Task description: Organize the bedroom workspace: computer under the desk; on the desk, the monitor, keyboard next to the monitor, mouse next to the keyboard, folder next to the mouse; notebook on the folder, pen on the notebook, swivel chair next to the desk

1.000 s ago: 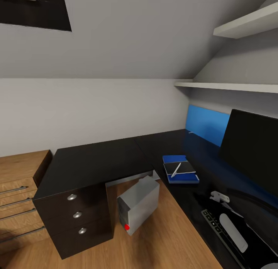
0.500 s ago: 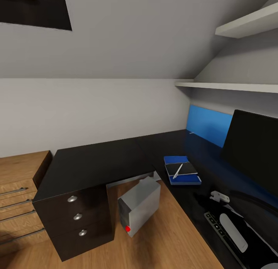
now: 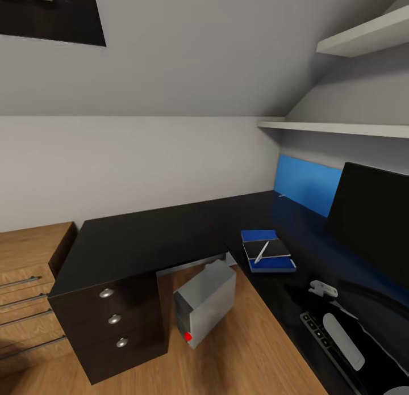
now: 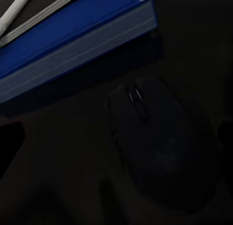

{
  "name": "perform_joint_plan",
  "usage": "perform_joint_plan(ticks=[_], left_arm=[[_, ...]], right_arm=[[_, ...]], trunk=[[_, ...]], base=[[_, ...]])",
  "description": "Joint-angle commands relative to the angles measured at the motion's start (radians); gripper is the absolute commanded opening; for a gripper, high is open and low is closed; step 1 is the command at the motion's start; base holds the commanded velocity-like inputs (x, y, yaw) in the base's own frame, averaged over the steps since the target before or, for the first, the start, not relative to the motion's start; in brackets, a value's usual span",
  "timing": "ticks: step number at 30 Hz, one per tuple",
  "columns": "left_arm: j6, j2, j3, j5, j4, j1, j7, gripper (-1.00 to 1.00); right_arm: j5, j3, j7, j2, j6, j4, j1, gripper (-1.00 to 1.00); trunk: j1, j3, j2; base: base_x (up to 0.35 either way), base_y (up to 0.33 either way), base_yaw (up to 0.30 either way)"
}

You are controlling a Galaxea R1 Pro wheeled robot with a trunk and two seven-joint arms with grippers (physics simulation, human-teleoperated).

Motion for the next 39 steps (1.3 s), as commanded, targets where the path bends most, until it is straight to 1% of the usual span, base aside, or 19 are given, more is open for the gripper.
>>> perform_joint_plan(ticks=[1, 16, 21, 25, 28, 30, 32, 33, 34, 35, 39], left_arm=[[-0.006, 0.001, -0.006, 0.011, -0.001, 0.000, 0.005, 1.00], [-0.006, 0.001, -0.006, 0.011, 0.000, 0.000, 0.005, 1.00], [-0.006, 0.001, -0.006, 0.011, 0.000, 0.000, 0.004, 1.00], [-0.006, 0.001, -0.006, 0.011, 0.000, 0.000, 0.004, 1.00], [-0.006, 0.001, -0.006, 0.012, 0.000, 0.000, 0.002, 1.00], [-0.006, 0.001, -0.007, 0.012, 0.000, 0.000, 0.001, 1.00], [-0.006, 0.001, -0.007, 0.012, 0.000, 0.000, 0.000, 1.00], [-0.006, 0.001, -0.007, 0.011, 0.000, 0.000, 0.000, 1.00], [-0.006, 0.001, -0.007, 0.011, 0.000, 0.000, 0.000, 1.00], [-0.006, 0.001, -0.007, 0.011, 0.000, 0.000, 0.000, 1.00], [-0.006, 0.001, -0.007, 0.012, 0.001, 0.000, 0.001, 1.00]], right_arm=[[-0.009, 0.003, -0.008, -0.001, 0.002, -0.002, 0.000, 1.00], [-0.006, 0.000, -0.009, -0.001, -0.005, -0.008, 0.000, 1.00], [-0.002, 0.001, -0.014, -0.001, -0.008, -0.061, 0.000, 1.00], [-0.001, 0.002, -0.019, 0.000, -0.009, -0.077, 0.000, 1.00], [0.002, 0.011, -0.069, 0.002, -0.010, -0.121, 0.011, 1.00], [0.006, 0.023, -0.131, 0.010, -0.011, -0.181, 0.036, 1.00], [0.013, 0.029, -0.169, 0.014, -0.013, -0.217, 0.050, 1.00], [0.026, 0.038, -0.208, 0.018, -0.014, -0.253, 0.066, 1.00], [0.035, 0.044, -0.228, 0.021, -0.015, -0.269, 0.075, 1.00], [0.058, 0.062, -0.267, 0.031, -0.016, -0.299, 0.091, 1.00], [0.113, 0.118, -0.341, 0.063, -0.016, -0.336, 0.112, 1.00]], trunk=[[-0.004, 0.002, 0.007], [-0.061, 0.049, 0.112], [-0.081, 0.065, 0.147], [-0.096, 0.078, 0.175], [-0.107, 0.087, 0.196], [-0.107, 0.087, 0.196], [-0.107, 0.087, 0.196], [-0.107, 0.087, 0.196], [-0.107, 0.087, 0.196], [-0.107, 0.087, 0.196], [-0.107, 0.087, 0.196]], base=[[0.000, 0.000, 0.000], [0.000, 0.000, 0.000], [0.000, 0.000, 0.000], [0.000, 0.000, 0.000], [0.000, 0.000, 0.000], [0.000, 0.000, 0.000], [0.000, 0.000, 0.000], [0.000, 0.000, 0.000], [0.000, 0.000, 0.000], [0.000, 0.000, 0.000], [0.000, 0.000, 0.000]])
